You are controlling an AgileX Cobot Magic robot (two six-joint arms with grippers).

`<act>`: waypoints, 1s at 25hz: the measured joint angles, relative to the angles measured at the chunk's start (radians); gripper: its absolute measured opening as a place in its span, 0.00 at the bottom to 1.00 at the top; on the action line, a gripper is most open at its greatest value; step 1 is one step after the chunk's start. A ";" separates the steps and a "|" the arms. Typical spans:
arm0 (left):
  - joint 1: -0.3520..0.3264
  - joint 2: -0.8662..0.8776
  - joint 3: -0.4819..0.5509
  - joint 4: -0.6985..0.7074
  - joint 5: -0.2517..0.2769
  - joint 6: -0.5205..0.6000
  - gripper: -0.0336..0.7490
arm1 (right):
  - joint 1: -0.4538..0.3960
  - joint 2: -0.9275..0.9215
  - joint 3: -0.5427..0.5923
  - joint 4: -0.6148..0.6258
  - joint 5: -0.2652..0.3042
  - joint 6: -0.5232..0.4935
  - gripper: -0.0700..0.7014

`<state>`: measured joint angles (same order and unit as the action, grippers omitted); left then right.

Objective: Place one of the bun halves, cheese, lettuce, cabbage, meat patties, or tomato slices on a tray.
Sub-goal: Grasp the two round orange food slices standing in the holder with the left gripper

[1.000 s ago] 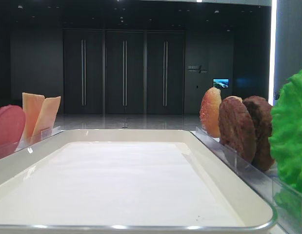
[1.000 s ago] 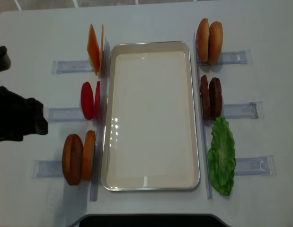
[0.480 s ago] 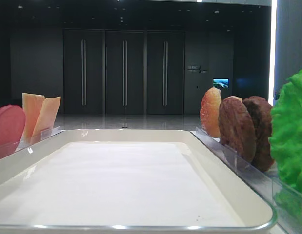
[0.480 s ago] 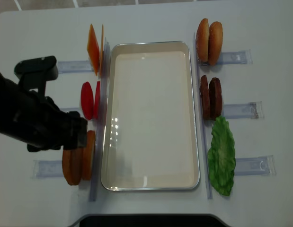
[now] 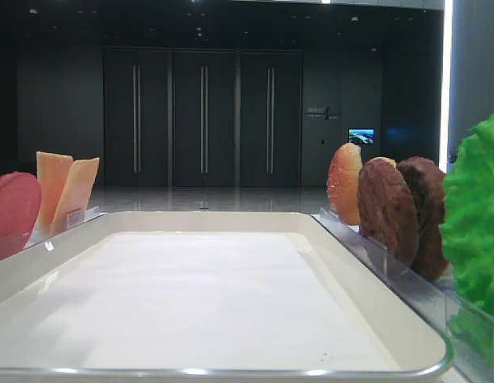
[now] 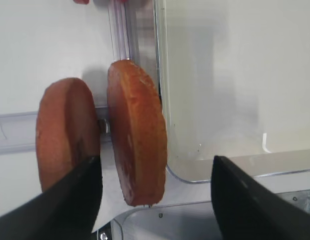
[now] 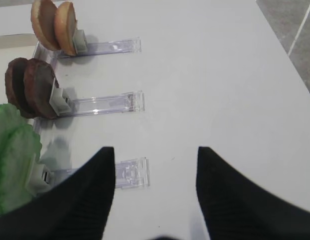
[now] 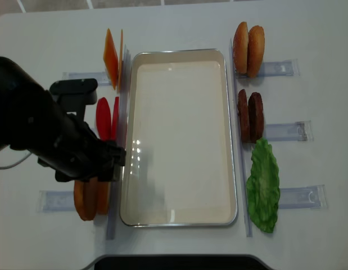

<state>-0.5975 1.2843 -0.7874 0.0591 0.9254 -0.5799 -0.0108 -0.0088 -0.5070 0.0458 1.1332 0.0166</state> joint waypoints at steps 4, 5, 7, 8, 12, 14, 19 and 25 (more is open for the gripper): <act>0.000 0.000 0.000 0.021 -0.034 -0.005 0.70 | 0.000 0.000 0.000 0.000 0.000 0.000 0.55; 0.000 0.000 0.000 0.021 -0.043 -0.006 0.70 | 0.000 0.000 0.000 0.000 0.000 0.000 0.55; 0.000 0.000 0.000 0.023 -0.051 -0.009 0.70 | 0.000 0.000 0.000 0.000 0.000 0.000 0.55; 0.000 0.002 0.000 0.023 -0.052 -0.009 0.70 | 0.000 0.000 0.000 0.000 0.000 0.000 0.55; 0.000 0.037 0.000 0.024 -0.055 -0.010 0.70 | 0.000 0.000 0.000 0.000 0.000 0.000 0.55; 0.000 0.063 0.000 0.022 -0.064 -0.010 0.70 | 0.000 0.000 0.000 0.000 0.000 0.000 0.55; 0.000 0.115 0.000 0.020 -0.081 -0.009 0.70 | 0.000 0.000 0.000 0.000 0.000 0.000 0.55; 0.000 0.160 0.000 0.019 -0.084 -0.009 0.70 | 0.000 0.000 0.000 0.000 0.000 0.000 0.55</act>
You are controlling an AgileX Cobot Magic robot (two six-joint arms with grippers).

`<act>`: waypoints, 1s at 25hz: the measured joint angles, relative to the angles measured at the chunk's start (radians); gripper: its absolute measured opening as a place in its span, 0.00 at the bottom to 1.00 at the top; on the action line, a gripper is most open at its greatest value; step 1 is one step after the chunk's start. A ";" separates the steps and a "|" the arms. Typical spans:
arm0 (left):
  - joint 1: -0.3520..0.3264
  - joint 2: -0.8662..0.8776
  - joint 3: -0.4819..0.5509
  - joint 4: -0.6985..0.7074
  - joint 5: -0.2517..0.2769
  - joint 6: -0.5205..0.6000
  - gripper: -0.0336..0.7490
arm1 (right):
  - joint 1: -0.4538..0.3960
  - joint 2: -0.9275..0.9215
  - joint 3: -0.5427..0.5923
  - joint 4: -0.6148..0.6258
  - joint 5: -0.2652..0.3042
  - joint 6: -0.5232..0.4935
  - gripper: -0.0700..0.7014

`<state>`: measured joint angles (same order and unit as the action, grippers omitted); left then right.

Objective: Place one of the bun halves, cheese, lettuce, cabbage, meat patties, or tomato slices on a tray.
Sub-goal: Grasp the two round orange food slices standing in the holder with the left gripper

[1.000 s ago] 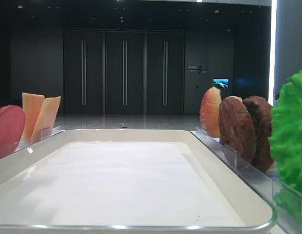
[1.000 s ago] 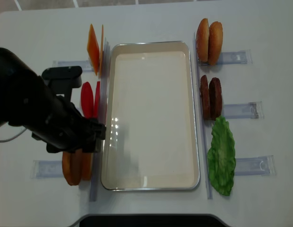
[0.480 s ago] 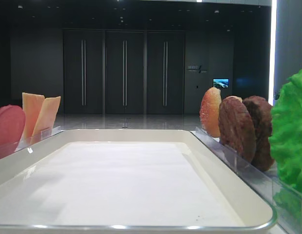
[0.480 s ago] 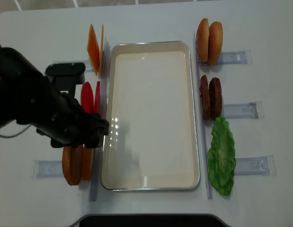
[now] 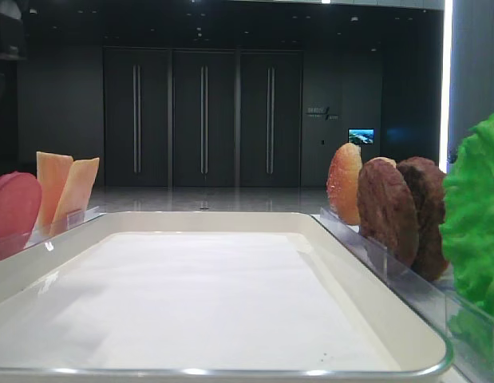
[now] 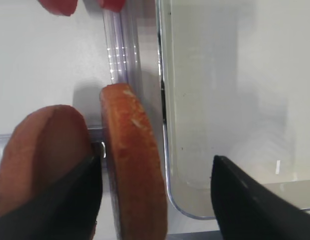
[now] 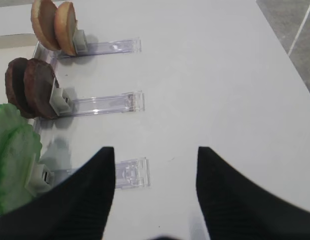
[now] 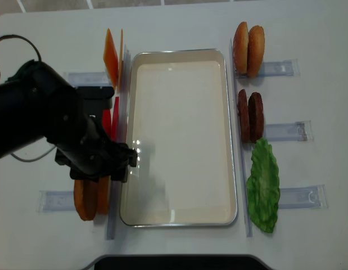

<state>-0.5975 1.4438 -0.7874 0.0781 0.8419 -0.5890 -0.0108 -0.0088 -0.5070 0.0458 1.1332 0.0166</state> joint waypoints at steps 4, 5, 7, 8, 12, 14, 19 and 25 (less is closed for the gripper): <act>0.000 0.004 -0.002 0.002 -0.002 0.000 0.66 | 0.000 0.000 0.000 0.000 0.000 0.000 0.55; 0.000 0.004 -0.002 0.002 -0.002 0.000 0.64 | 0.000 0.000 0.000 0.000 0.000 0.000 0.55; 0.000 0.004 -0.002 0.002 -0.002 0.000 0.61 | 0.000 0.000 0.000 0.000 0.000 0.000 0.55; 0.000 0.004 -0.002 0.002 -0.002 0.000 0.60 | 0.000 0.000 0.000 0.000 0.000 0.000 0.55; 0.000 0.005 -0.002 0.002 0.013 0.000 0.53 | 0.000 0.000 0.000 0.000 0.000 0.000 0.55; 0.000 0.006 -0.002 0.002 0.029 0.000 0.46 | 0.000 0.000 0.000 0.000 0.000 0.000 0.55; 0.000 0.006 -0.002 0.017 0.058 0.000 0.24 | 0.000 0.000 0.000 0.000 0.000 0.000 0.55; 0.000 0.006 -0.002 0.016 0.065 0.001 0.23 | 0.000 0.000 0.000 0.000 0.000 0.000 0.55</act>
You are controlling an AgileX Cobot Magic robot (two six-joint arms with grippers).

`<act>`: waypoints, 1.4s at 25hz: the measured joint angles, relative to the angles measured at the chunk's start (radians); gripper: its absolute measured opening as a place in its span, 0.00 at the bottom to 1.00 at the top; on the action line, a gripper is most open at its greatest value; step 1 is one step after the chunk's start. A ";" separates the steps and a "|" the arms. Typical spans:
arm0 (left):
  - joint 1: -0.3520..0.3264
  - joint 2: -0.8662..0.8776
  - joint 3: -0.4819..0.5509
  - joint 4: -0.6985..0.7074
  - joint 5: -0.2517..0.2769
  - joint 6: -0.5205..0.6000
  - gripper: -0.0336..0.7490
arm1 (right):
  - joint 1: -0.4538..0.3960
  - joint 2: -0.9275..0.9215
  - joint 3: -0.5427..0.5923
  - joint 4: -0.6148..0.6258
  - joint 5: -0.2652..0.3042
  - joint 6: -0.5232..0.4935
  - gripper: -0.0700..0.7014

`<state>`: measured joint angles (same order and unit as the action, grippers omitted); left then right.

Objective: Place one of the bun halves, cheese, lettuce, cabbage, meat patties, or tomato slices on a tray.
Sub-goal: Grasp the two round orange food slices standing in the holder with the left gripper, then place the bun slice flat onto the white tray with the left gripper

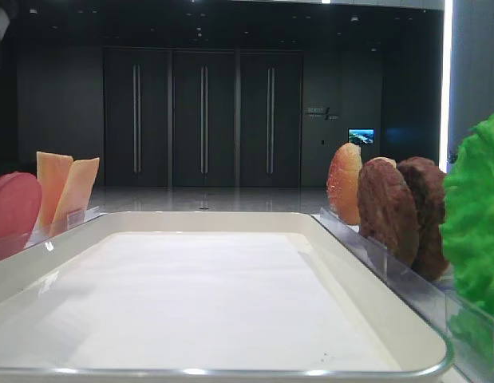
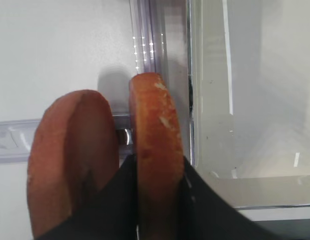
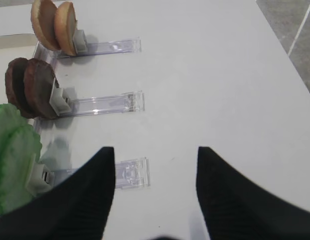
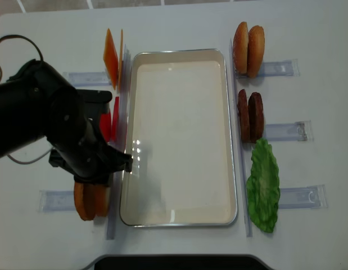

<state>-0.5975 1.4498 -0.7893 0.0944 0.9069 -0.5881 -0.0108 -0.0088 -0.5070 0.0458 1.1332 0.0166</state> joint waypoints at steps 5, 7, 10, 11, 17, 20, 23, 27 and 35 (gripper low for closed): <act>0.000 0.000 -0.017 -0.021 0.047 0.007 0.22 | 0.000 0.000 0.000 0.000 0.000 0.000 0.55; 0.000 0.000 -0.040 -0.031 0.073 0.017 0.22 | 0.000 0.000 0.000 0.000 0.000 0.000 0.55; 0.000 -0.001 -0.079 -0.036 0.102 0.019 0.22 | 0.000 0.000 0.000 0.000 0.000 0.000 0.55; 0.000 -0.003 -0.094 -0.036 0.111 0.019 0.22 | 0.000 0.000 0.000 0.000 0.000 0.000 0.55; 0.000 -0.011 -0.194 -0.060 0.133 0.023 0.22 | 0.000 0.000 0.000 0.000 0.000 0.000 0.55; 0.000 -0.011 -0.218 -0.060 0.141 0.026 0.22 | 0.000 0.000 0.000 0.000 0.000 0.000 0.55; 0.000 -0.011 -0.219 -0.062 0.144 0.038 0.22 | 0.000 0.000 0.000 0.000 0.000 0.000 0.55; 0.000 -0.018 -0.219 -0.112 0.096 0.095 0.22 | 0.000 0.000 0.000 0.000 0.000 0.000 0.55; 0.000 -0.139 -0.131 -0.261 -0.073 0.226 0.22 | 0.000 0.000 0.000 0.000 0.000 0.000 0.55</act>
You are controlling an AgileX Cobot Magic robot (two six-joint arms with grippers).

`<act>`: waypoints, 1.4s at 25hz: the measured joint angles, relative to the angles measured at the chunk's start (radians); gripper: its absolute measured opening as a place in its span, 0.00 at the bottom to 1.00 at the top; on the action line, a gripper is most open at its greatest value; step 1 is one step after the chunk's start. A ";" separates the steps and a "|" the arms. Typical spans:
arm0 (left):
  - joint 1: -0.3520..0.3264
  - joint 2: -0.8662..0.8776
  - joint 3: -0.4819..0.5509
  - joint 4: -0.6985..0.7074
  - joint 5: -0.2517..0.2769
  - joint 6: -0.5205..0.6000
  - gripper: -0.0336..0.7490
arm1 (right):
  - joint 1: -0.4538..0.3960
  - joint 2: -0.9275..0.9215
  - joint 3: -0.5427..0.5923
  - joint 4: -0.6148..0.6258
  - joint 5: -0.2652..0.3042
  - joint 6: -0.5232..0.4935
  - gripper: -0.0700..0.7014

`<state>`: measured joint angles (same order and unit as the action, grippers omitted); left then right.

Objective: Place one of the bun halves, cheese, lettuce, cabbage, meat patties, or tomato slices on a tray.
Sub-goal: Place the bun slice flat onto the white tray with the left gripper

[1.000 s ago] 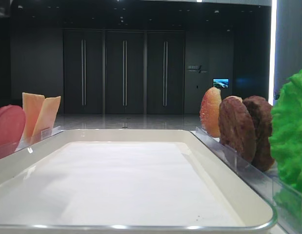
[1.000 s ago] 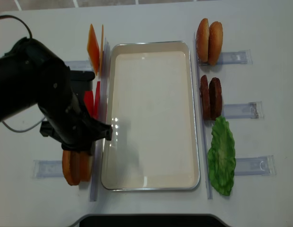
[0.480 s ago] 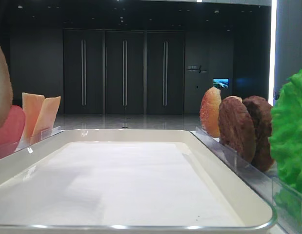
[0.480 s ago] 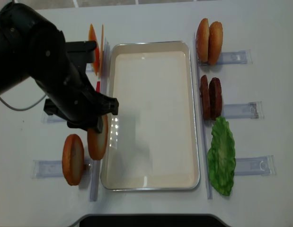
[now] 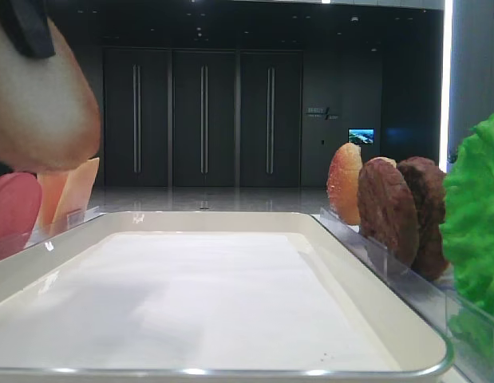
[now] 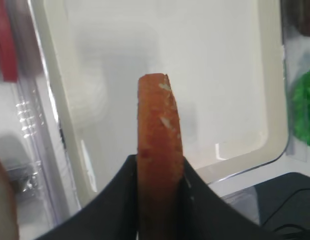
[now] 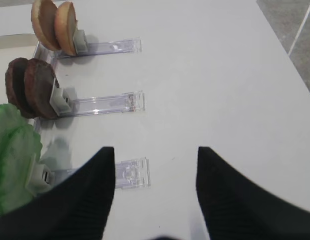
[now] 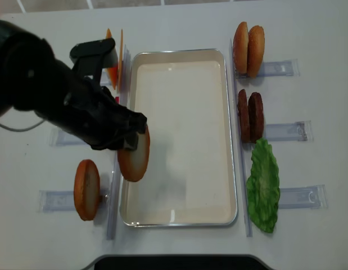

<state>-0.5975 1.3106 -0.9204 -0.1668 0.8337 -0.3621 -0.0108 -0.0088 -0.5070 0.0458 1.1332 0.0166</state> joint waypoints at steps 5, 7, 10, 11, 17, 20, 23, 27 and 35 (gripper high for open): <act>0.043 -0.069 0.113 -0.226 -0.120 0.164 0.22 | 0.000 0.000 0.000 0.000 0.000 0.000 0.55; 0.087 -0.069 0.168 -0.367 -0.154 0.289 0.22 | 0.000 0.000 0.000 0.000 0.000 0.000 0.55; 0.160 -0.069 0.238 -0.631 -0.191 0.530 0.22 | 0.000 0.000 0.000 0.000 0.000 0.000 0.55; 0.184 -0.069 0.259 -0.717 -0.197 0.611 0.22 | 0.000 0.000 0.000 0.000 0.000 0.000 0.55; 0.240 0.012 0.295 -0.994 -0.170 0.893 0.22 | 0.000 0.000 0.000 0.000 0.000 0.000 0.55; 0.240 0.078 0.295 -1.093 -0.161 0.990 0.22 | 0.000 0.000 0.000 0.000 0.000 0.000 0.55; 0.234 0.144 0.295 -1.155 -0.152 1.068 0.22 | 0.000 0.000 0.000 0.000 0.000 0.000 0.55; 0.189 0.217 0.295 -1.226 -0.173 1.144 0.22 | 0.000 0.000 0.000 0.000 0.000 0.000 0.55; 0.159 0.311 0.295 -1.348 -0.200 1.262 0.22 | 0.000 0.000 0.000 0.000 0.000 0.000 0.55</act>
<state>-0.4389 1.6213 -0.6249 -1.5150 0.6339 0.8998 -0.0108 -0.0088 -0.5070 0.0458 1.1332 0.0166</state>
